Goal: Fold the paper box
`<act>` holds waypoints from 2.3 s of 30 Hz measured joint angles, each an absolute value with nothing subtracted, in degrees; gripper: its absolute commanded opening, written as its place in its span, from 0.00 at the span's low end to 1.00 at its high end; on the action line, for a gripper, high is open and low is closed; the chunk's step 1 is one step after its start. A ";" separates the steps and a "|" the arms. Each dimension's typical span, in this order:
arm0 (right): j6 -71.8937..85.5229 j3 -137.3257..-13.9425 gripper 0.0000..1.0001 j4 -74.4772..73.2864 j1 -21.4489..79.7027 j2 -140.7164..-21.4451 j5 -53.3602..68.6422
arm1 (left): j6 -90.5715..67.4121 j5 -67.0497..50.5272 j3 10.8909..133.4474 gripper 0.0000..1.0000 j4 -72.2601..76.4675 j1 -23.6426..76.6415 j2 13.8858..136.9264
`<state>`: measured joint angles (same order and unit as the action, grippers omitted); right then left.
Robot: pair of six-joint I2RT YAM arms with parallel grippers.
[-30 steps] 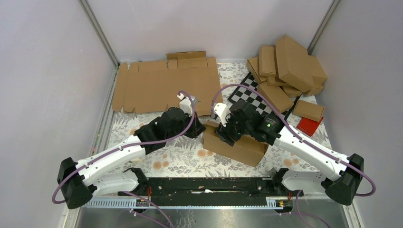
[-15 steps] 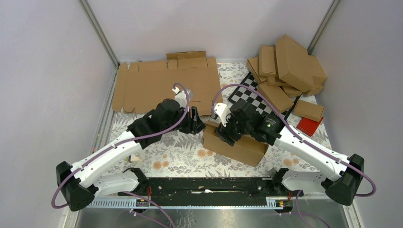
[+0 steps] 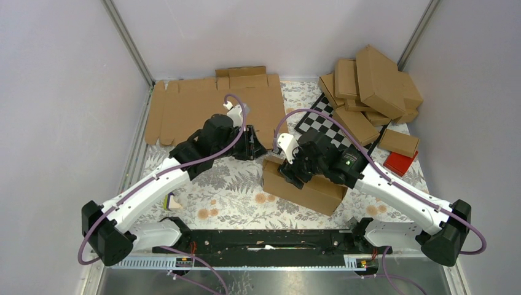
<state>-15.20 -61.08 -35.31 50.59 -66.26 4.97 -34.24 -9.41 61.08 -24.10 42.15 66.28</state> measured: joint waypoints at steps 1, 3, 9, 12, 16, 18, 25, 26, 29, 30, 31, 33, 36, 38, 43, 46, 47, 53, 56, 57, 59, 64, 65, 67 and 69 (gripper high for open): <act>-15.20 -61.06 0.65 -35.31 50.59 -66.26 4.97 | -34.54 -9.63 61.06 0.31 -24.08 42.00 66.57; -15.20 -61.06 0.65 -35.31 50.59 -66.26 4.97 | -34.83 -10.59 60.64 0.29 -23.44 41.82 66.89; -15.20 -61.04 0.65 -35.31 50.59 -66.24 4.97 | -36.10 -13.74 57.01 0.26 -20.60 41.80 66.78; -15.22 -61.04 0.65 -35.31 50.59 -66.26 5.02 | -36.77 -14.37 54.94 0.24 -19.07 41.65 65.73; -15.42 -61.04 0.65 -35.31 50.63 -66.28 5.23 | -37.63 -14.46 52.62 0.24 -17.34 41.65 64.05; -15.44 -61.04 0.65 -35.29 50.63 -66.28 5.26 | -38.11 -14.55 51.57 0.24 -16.43 41.65 63.51; -15.42 -61.04 0.84 -35.31 50.63 -66.28 5.13 | -39.75 -15.18 49.04 0.21 -13.65 41.60 62.70; -15.22 -61.04 0.86 -35.38 50.63 -66.28 5.02 | -40.07 -15.44 48.23 0.21 -12.86 41.56 62.54; -15.14 -61.04 0.98 -35.48 50.63 -66.28 4.99 | -41.25 -15.99 45.52 0.20 -10.26 41.43 61.36; -15.09 -61.04 0.99 -35.48 50.63 -66.28 5.02 | -41.65 -16.10 44.66 0.19 -9.30 41.39 60.73; -14.90 -61.04 1.00 -35.48 50.63 -66.28 5.02 | -41.98 -16.14 43.81 0.19 -8.56 41.39 60.07; -14.74 -61.06 1.00 -35.48 50.63 -66.28 5.15 | -42.33 -16.19 42.81 0.18 -7.49 41.39 59.33; -13.78 -61.12 1.00 -35.53 50.63 -66.28 5.50 | -42.59 -16.16 41.74 0.17 -5.93 41.39 58.81; -12.67 -61.69 1.00 -35.86 50.63 -66.28 5.67 | -42.81 -16.16 41.34 0.19 -5.26 41.39 58.59; -8.45 -65.52 1.00 -38.11 50.63 -66.28 5.54 | -43.03 -16.05 41.34 0.31 -5.54 41.39 58.50; -4.91 -68.77 1.00 -39.90 50.63 -66.26 4.71 | -42.63 -15.90 42.78 0.41 -8.03 41.39 58.98; -3.55 -69.78 1.00 -40.56 50.63 -66.19 3.86 | -42.28 -15.79 43.55 0.44 -9.17 41.39 59.33; 7.11 -75.44 1.00 -47.57 50.63 -63.86 -5.06 | -40.36 -14.48 47.81 0.52 -15.73 41.41 61.19; 14.11 -77.89 1.00 -53.12 50.59 -61.56 -10.57 | -39.51 -14.35 50.04 0.54 -17.85 41.41 62.22; 16.56 -78.74 1.00 -55.57 50.59 -60.84 -12.82 | -39.22 -14.35 50.92 0.54 -18.26 41.41 62.85; 20.97 -79.96 1.00 -60.14 50.50 -59.57 -16.88 | -39.03 -14.37 51.31 0.56 -18.48 41.41 63.31; 32.49 -80.31 1.00 -69.54 49.76 -54.28 -23.59 | -38.72 -14.57 51.42 0.57 -18.87 41.39 63.83; 34.22 -80.07 1.00 -70.48 49.71 -53.17 -24.21 | -38.61 -14.59 51.42 0.57 -18.90 41.41 63.88; 38.44 -78.78 1.00 -71.99 49.65 -50.24 -25.43 | -38.48 -14.63 51.46 0.57 -19.00 41.39 63.90; 41.41 -77.38 1.00 -73.06 49.63 -47.90 -26.20 | -38.35 -14.72 51.75 0.57 -19.27 41.39 63.99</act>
<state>41.41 -77.38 -73.06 49.63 -47.90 -26.20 -38.35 -14.72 51.75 -19.27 41.39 63.99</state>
